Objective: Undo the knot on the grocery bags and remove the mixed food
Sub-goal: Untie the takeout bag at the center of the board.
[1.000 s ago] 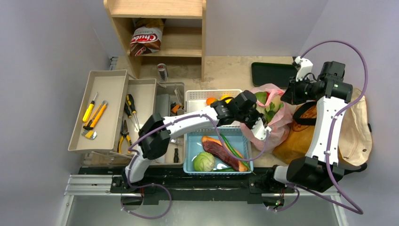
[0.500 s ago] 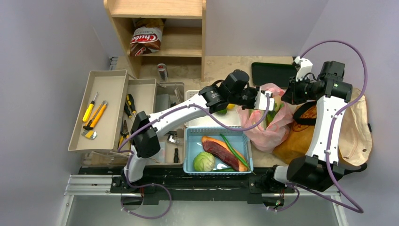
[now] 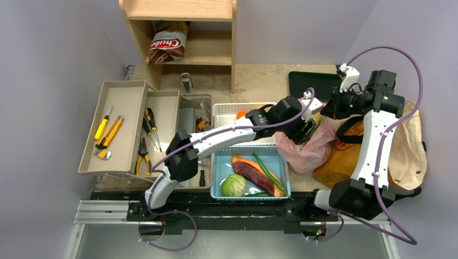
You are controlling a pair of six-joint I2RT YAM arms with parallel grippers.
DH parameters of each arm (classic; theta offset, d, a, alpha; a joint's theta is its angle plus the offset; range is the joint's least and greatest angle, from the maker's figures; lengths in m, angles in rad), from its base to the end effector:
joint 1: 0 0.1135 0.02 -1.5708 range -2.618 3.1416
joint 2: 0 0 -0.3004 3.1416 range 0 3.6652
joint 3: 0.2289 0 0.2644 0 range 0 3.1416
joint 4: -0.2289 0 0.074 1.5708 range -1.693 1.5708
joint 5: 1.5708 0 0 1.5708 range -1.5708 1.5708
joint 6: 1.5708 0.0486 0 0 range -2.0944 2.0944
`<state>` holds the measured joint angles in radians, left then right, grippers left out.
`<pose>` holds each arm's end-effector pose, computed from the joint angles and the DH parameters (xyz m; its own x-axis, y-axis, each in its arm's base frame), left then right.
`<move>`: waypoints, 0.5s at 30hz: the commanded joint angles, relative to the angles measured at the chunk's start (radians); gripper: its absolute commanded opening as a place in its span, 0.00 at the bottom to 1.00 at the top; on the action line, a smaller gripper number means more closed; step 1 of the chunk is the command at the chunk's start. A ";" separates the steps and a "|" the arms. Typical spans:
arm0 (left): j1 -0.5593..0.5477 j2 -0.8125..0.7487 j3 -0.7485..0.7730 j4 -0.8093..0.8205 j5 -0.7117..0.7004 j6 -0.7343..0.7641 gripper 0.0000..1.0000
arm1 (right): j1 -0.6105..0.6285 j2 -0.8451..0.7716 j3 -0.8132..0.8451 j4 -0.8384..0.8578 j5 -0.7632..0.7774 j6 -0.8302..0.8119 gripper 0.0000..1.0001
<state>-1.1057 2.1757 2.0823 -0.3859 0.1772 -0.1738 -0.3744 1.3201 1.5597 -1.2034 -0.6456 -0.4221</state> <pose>0.2439 -0.5052 0.3401 -0.3680 0.3538 -0.8599 0.8999 0.3684 -0.2335 0.2394 -0.0627 0.4312 -0.6862 -0.0819 -0.7228 -0.3381 0.9157 0.2171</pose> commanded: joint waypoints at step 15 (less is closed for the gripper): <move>0.093 0.108 0.002 -0.001 -0.182 -0.516 0.67 | -0.004 -0.045 0.017 -0.026 -0.067 -0.010 0.00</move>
<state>-1.0386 2.2551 2.0811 -0.4500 -0.0250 -0.6407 -0.3744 1.2953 1.5597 -1.2125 -0.6548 -0.4229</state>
